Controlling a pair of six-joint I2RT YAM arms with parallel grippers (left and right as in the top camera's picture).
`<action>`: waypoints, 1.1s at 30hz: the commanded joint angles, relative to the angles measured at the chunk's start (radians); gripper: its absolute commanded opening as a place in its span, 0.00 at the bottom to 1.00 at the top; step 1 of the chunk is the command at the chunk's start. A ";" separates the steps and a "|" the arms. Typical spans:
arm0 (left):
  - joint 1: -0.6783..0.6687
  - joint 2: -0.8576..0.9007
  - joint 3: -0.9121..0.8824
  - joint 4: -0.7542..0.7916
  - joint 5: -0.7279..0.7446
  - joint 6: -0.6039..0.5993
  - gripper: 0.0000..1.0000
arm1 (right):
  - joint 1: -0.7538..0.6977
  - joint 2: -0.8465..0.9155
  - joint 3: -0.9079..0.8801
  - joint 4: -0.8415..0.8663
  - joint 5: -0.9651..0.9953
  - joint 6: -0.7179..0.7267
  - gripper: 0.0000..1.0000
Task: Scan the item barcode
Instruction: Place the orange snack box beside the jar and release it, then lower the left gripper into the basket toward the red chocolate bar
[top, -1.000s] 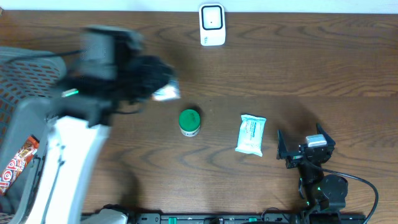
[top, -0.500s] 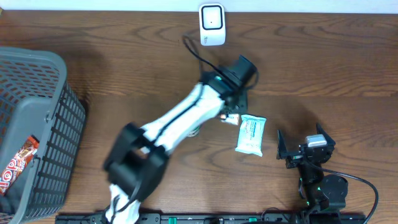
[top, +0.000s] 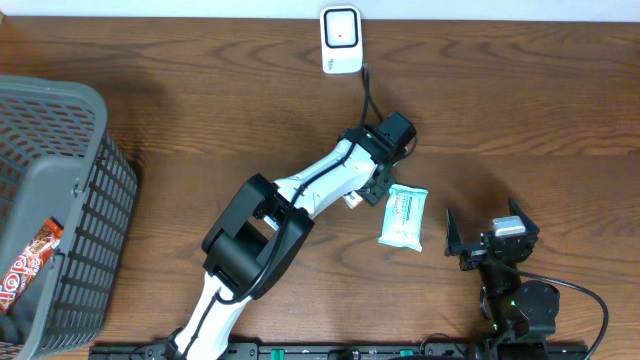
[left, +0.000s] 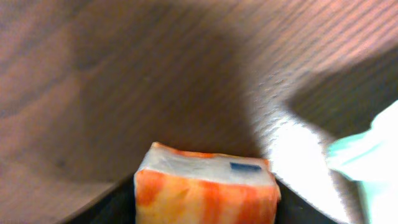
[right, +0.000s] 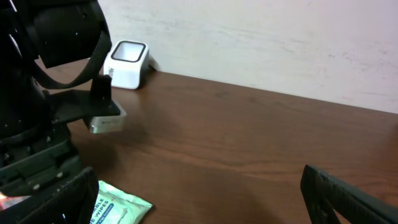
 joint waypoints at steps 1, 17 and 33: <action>0.005 0.001 -0.006 -0.004 -0.182 0.241 0.75 | 0.010 -0.003 -0.001 -0.003 -0.002 0.011 0.99; 0.003 -0.512 0.028 -0.017 -0.260 0.235 0.89 | 0.010 -0.003 -0.001 -0.003 -0.002 0.011 0.99; 0.842 -1.156 0.029 -0.308 -0.506 -0.529 0.91 | 0.010 -0.003 -0.001 -0.003 -0.002 0.011 0.99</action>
